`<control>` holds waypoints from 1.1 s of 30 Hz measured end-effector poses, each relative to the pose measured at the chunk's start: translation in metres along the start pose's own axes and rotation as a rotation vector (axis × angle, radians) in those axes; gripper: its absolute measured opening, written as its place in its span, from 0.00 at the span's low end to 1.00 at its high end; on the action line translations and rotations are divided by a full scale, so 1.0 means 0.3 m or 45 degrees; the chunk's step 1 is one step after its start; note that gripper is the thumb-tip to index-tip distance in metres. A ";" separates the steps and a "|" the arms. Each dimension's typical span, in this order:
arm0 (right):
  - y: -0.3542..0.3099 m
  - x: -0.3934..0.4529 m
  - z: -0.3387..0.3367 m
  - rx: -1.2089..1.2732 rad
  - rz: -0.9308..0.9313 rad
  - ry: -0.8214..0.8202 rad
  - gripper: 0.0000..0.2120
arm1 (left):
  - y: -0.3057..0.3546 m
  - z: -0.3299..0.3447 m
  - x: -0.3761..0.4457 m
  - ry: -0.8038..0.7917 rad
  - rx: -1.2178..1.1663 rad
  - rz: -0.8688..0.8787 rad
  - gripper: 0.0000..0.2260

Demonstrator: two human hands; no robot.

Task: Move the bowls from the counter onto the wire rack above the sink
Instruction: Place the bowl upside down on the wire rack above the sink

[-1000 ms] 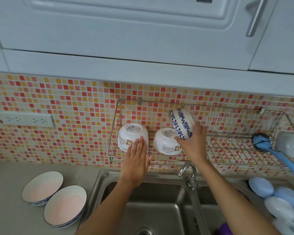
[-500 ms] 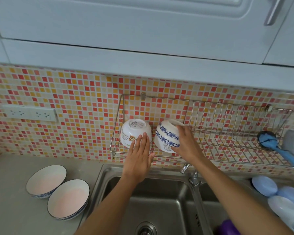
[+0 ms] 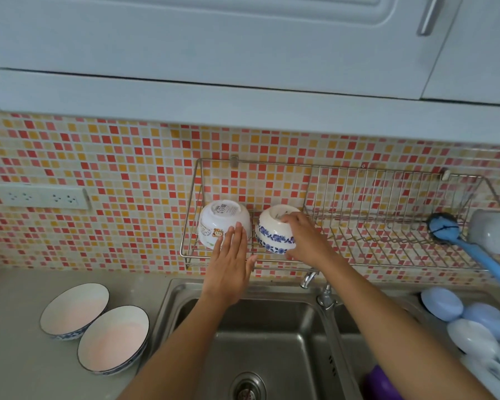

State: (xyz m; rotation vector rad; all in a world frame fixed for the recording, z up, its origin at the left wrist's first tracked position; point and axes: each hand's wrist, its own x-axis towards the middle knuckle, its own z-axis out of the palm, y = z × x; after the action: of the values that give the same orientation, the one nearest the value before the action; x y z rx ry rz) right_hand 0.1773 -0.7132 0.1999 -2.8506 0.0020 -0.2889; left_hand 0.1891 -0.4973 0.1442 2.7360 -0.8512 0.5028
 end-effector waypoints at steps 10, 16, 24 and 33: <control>-0.019 -0.106 0.065 -0.252 -0.039 0.097 0.35 | -0.003 -0.025 0.022 -0.099 -0.103 -0.144 0.39; -0.013 -0.107 0.076 -0.369 0.008 0.026 0.35 | -0.030 -0.025 0.051 -0.127 -0.139 -0.244 0.46; -0.005 -0.091 0.093 -0.289 0.108 0.009 0.40 | -0.031 -0.029 0.060 -0.180 -0.119 -0.247 0.43; -0.048 -0.252 0.198 -0.279 0.035 0.348 0.36 | -0.042 -0.050 -0.232 0.047 -0.290 -0.251 0.28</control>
State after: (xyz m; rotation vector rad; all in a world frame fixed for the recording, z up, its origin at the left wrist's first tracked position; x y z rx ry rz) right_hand 0.1147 -0.6811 0.1329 -2.9964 0.1346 -0.7099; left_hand 0.1388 -0.4475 0.1295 2.5572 -0.5817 0.3892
